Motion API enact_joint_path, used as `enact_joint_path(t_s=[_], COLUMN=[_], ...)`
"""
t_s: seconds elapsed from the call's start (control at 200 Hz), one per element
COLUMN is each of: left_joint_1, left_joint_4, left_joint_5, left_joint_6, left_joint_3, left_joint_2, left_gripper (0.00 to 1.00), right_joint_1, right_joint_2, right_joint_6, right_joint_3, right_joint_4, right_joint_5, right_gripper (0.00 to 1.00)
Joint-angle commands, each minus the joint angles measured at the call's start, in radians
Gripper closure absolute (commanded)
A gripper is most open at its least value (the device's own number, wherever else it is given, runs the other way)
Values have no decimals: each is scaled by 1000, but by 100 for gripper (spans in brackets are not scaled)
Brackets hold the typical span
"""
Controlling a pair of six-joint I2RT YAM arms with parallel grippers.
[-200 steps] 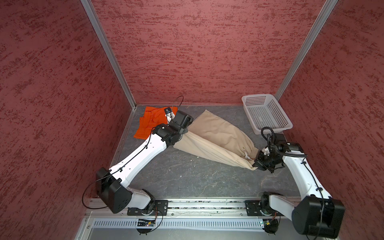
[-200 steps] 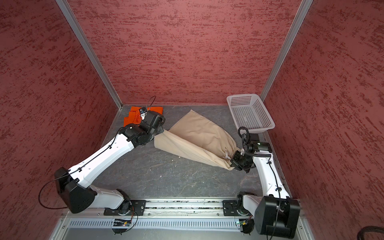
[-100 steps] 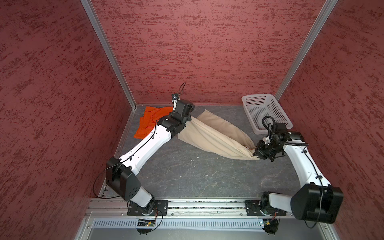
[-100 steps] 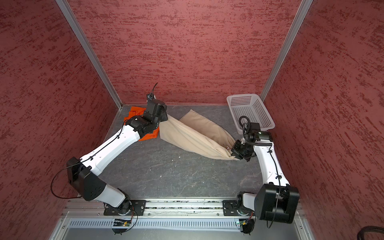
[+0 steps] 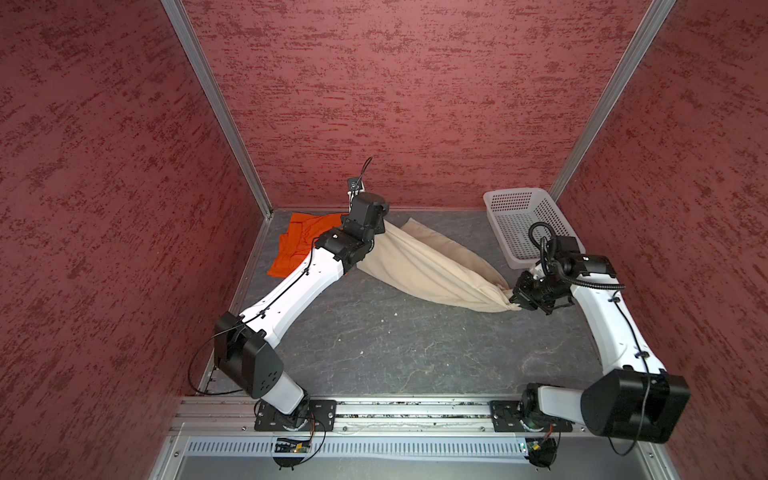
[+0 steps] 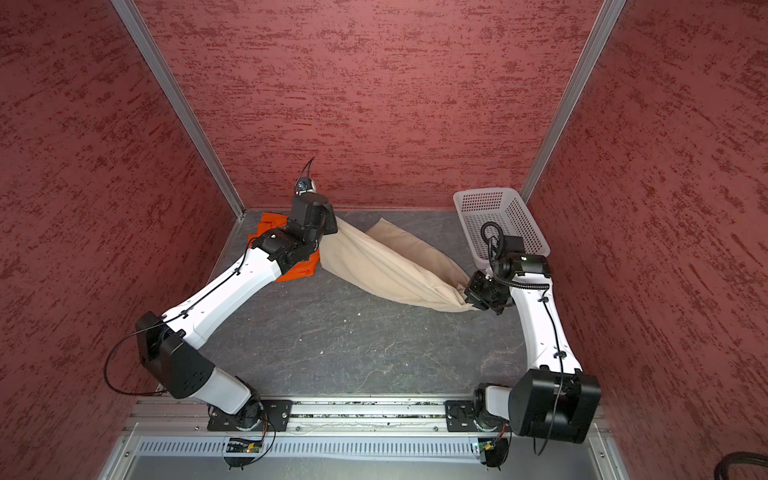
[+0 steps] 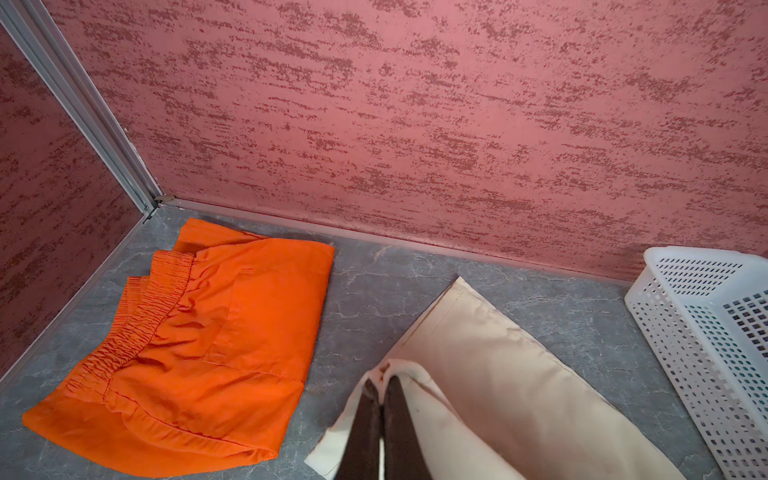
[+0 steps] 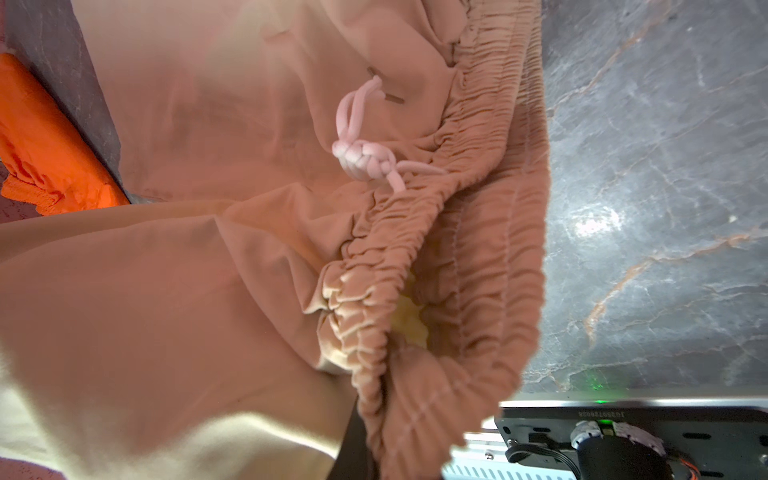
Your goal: Fold and stack the shorts
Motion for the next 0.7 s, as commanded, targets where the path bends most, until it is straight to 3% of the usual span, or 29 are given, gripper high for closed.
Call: enact_joint_path(t_s=[0.0, 0.301, 0.696], left_joint_1=[17, 38, 60], left_joint_4=[81, 197, 200], left_joint_5=[-73, -38, -16], left_joint_6=[49, 126, 132], left_joint_3=[22, 58, 103], left_joint_2=[-16, 40, 120], left_gripper=[100, 100, 100], right_joint_1=[-6, -15, -23], right_joint_2=[-8, 4, 39], right_joint_6=[-14, -16, -23], right_joint_3=[30, 63, 68], right_joint_4=[-72, -81, -53], right_joint_5=[90, 101, 92], right_gripper=[100, 100, 100])
